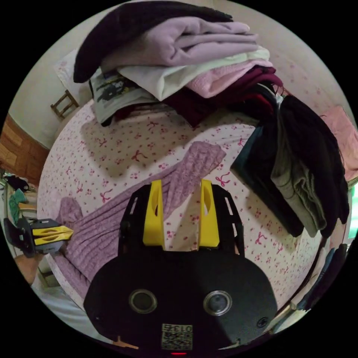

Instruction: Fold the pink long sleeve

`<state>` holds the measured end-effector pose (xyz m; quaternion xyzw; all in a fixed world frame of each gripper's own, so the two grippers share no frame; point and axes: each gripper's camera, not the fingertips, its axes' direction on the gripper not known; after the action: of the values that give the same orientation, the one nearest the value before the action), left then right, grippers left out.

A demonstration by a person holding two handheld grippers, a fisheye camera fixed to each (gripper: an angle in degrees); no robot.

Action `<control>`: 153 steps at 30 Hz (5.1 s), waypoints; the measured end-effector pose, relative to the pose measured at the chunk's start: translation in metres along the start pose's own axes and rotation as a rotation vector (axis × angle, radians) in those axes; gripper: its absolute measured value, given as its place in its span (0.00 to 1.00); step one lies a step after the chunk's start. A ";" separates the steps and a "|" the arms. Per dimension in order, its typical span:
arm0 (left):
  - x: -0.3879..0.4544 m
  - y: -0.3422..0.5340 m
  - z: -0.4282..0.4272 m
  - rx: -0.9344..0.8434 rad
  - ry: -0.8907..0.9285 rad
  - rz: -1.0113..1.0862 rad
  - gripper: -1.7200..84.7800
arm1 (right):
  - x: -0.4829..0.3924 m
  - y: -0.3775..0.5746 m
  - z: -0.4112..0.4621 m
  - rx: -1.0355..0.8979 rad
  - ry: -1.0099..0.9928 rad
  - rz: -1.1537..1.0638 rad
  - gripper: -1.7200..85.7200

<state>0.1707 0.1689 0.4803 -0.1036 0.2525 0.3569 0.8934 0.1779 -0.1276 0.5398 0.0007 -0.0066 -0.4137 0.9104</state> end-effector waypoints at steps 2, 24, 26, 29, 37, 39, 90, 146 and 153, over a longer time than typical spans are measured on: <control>-0.002 0.001 -0.002 0.005 -0.002 0.003 0.02 | 0.009 -0.002 0.007 0.004 0.010 0.055 0.10; -0.050 0.069 -0.084 0.110 0.113 -0.220 0.02 | -0.178 0.273 -0.200 0.545 -0.357 -0.520 0.05; -0.045 0.066 -0.091 0.133 0.110 -0.195 0.02 | -0.204 0.292 -0.193 0.507 -0.359 -0.531 0.05; -0.032 0.054 -0.096 0.145 0.115 -0.130 0.02 | -0.224 0.305 -0.186 0.451 -0.404 -0.537 0.05; -0.007 0.031 -0.046 -0.128 0.134 0.071 0.02 | -0.212 0.319 -0.175 0.444 -0.379 -0.487 0.05; -0.008 0.032 -0.045 -0.101 0.136 0.068 0.02 | -0.185 0.319 -0.176 0.486 -0.394 -0.375 0.05; 0.094 0.056 -0.039 -0.052 0.335 0.288 0.02 | 0.069 0.499 -0.121 0.226 -0.027 0.607 0.05; 0.215 0.057 0.045 0.006 -0.087 0.203 0.02 | -0.094 0.421 -0.072 0.213 0.212 0.205 0.02; 0.204 0.040 0.074 -0.103 -0.097 0.142 0.02 | -0.083 0.399 -0.034 0.086 0.164 0.180 0.02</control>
<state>0.2970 0.3439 0.4356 -0.1140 0.1968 0.4366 0.8704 0.4243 0.1973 0.5071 0.0728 0.0504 -0.3282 0.9404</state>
